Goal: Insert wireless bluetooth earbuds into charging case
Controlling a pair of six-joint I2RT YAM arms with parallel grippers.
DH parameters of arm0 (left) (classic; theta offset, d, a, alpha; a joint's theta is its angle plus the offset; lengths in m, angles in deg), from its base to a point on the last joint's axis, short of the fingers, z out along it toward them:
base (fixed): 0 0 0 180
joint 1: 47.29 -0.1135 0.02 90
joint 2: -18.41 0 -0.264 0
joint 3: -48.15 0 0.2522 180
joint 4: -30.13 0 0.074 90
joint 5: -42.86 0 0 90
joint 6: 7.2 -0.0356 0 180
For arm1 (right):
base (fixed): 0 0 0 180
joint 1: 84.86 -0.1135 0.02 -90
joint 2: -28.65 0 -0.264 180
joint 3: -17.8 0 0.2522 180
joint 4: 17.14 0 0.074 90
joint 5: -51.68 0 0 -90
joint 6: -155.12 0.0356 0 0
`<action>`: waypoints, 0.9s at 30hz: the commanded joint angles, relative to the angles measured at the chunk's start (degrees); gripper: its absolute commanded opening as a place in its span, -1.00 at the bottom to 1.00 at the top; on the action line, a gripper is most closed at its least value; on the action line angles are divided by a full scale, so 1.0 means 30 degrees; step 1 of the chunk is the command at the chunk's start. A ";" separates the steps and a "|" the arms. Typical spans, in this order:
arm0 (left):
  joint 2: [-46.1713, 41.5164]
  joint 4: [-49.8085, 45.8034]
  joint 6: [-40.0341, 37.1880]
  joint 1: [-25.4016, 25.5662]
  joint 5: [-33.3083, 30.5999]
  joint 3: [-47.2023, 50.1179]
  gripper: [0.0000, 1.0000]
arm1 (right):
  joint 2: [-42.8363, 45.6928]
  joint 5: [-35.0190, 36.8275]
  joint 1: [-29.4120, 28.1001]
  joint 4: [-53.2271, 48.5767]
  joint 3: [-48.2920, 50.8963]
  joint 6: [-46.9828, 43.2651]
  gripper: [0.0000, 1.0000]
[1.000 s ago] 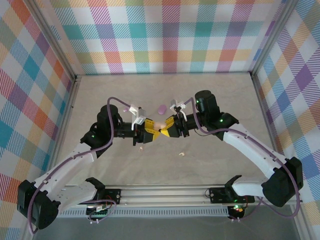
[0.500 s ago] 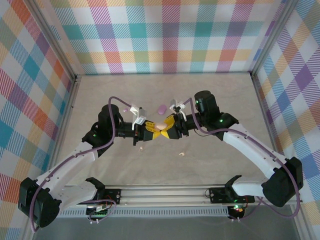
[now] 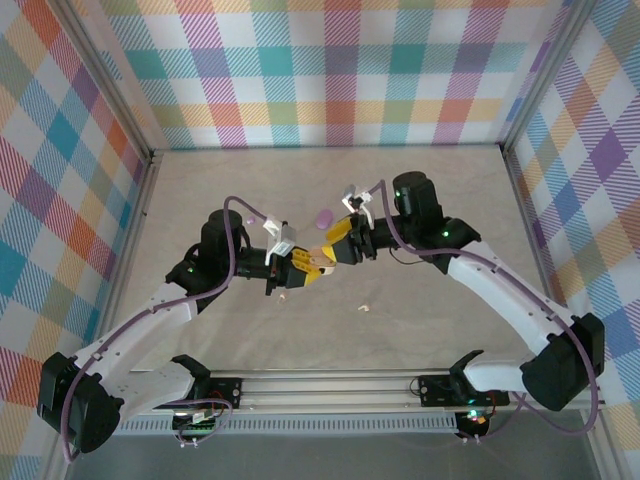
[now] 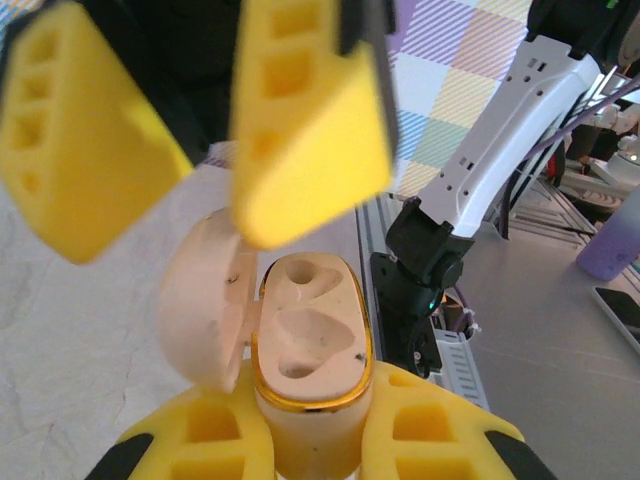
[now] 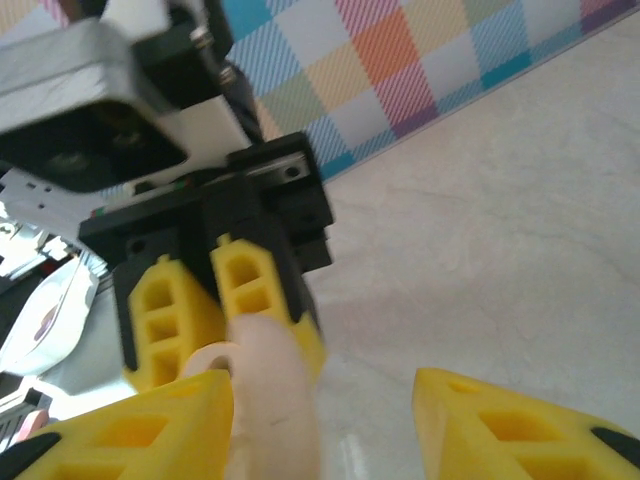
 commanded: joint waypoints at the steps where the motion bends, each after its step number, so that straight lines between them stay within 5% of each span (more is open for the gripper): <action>1: -0.0196 -0.0200 -0.0769 0.0008 0.0802 0.0147 -1.00 | -0.0729 0.0336 0.0105 -0.0779 -0.0633 0.0351 0.02; 27: 0.0795 0.0057 -0.0518 -0.0089 -0.0327 0.0018 -1.00 | -0.0823 0.0442 0.0106 -0.1460 -0.1574 0.1406 0.29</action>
